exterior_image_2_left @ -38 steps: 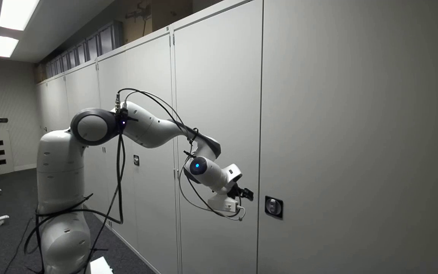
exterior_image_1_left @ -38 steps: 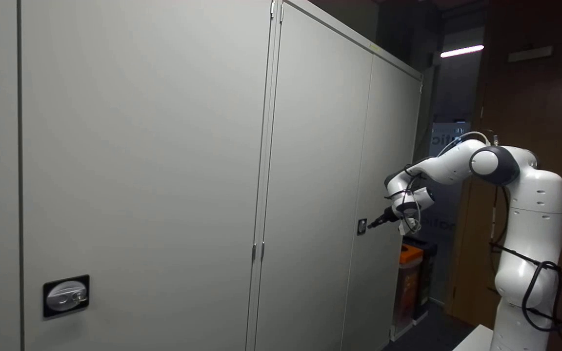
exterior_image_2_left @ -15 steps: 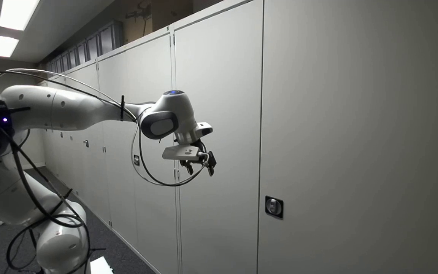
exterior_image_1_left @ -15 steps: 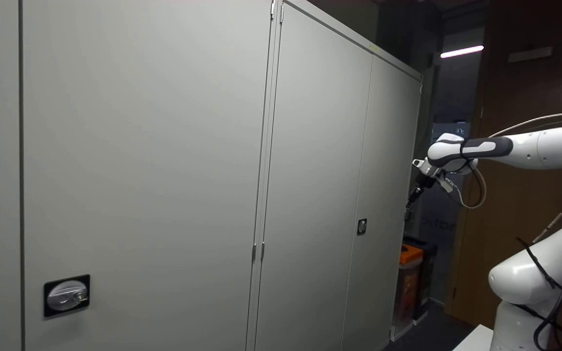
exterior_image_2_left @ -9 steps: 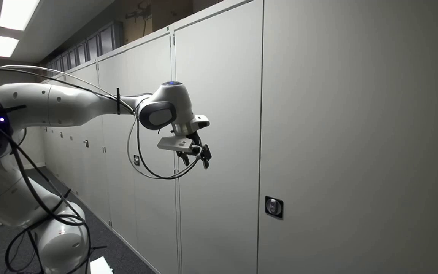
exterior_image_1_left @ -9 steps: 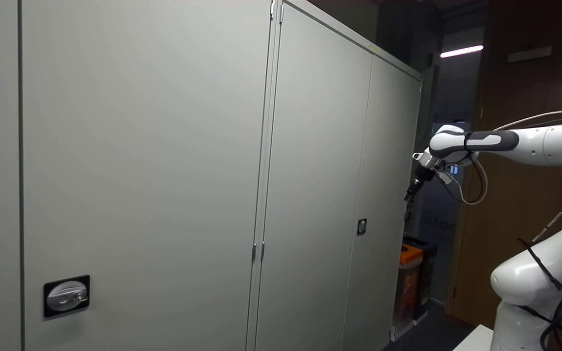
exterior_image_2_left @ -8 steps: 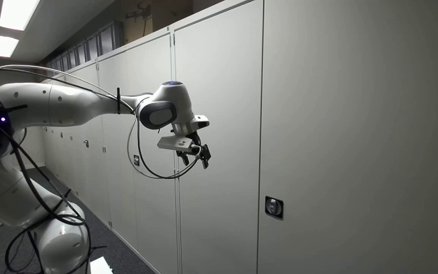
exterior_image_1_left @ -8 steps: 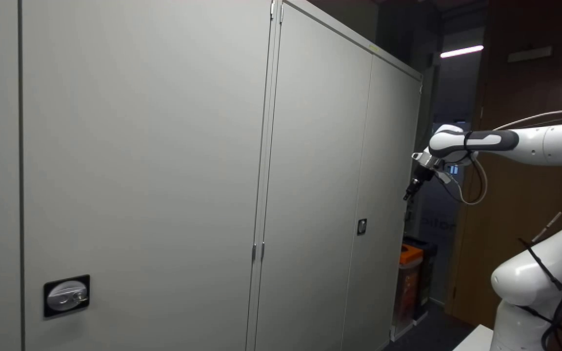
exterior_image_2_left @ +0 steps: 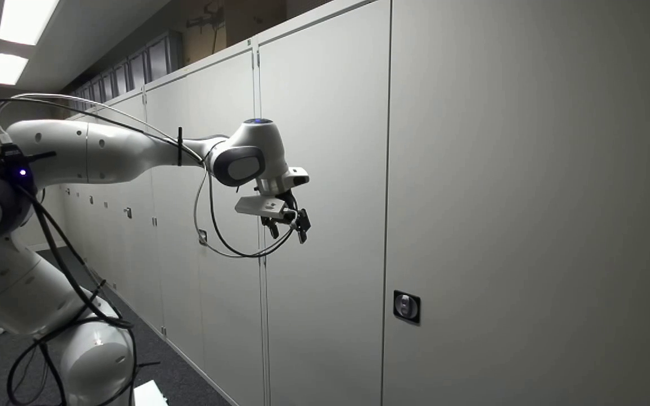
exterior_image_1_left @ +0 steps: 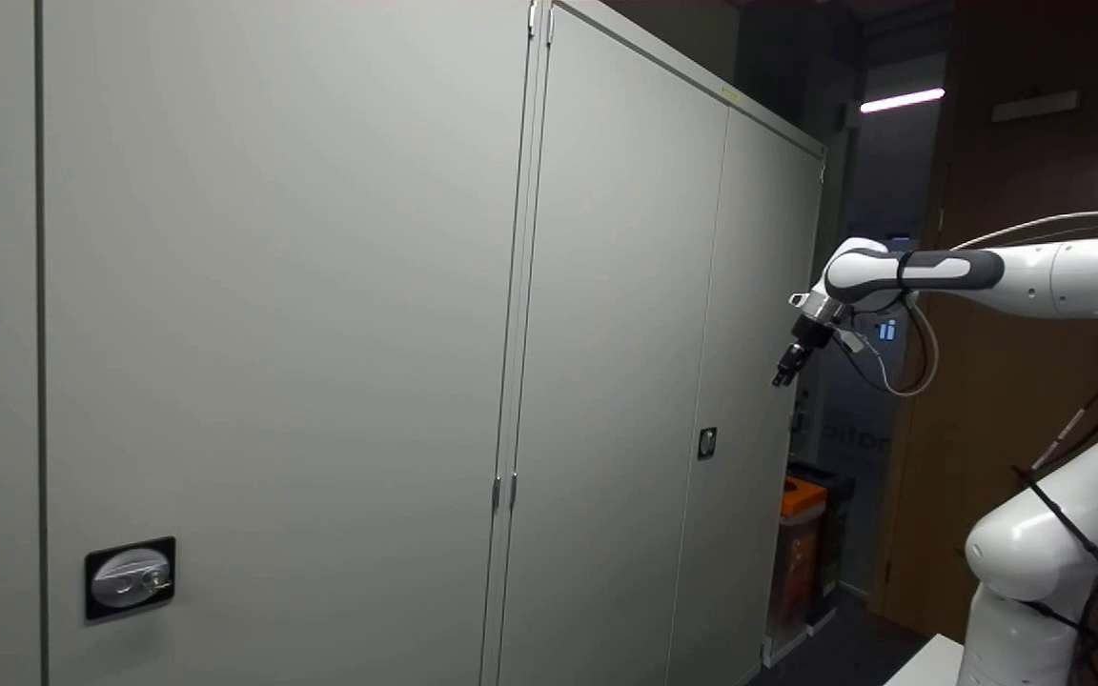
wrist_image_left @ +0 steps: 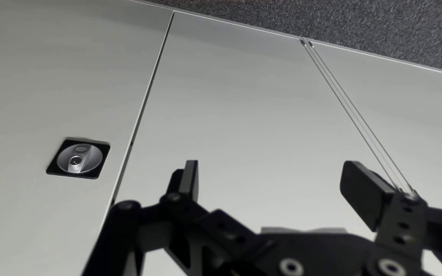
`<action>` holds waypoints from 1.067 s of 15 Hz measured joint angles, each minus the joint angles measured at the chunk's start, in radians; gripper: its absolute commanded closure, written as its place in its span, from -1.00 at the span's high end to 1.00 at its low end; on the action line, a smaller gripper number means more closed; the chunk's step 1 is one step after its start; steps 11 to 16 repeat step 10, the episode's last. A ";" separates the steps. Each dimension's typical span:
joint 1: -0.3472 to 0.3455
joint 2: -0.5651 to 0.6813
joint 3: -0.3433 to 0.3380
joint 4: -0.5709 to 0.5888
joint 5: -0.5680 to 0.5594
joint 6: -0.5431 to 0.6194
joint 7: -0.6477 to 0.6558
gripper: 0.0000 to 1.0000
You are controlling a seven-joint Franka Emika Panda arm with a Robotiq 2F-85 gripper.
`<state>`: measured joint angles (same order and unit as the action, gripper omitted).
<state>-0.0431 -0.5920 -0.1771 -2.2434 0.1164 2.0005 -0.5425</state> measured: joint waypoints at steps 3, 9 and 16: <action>0.020 0.011 0.000 0.014 0.000 0.000 0.000 1.00; 0.026 0.013 -0.001 0.018 0.000 0.000 0.000 1.00; 0.026 0.013 -0.001 0.018 0.000 0.000 0.000 1.00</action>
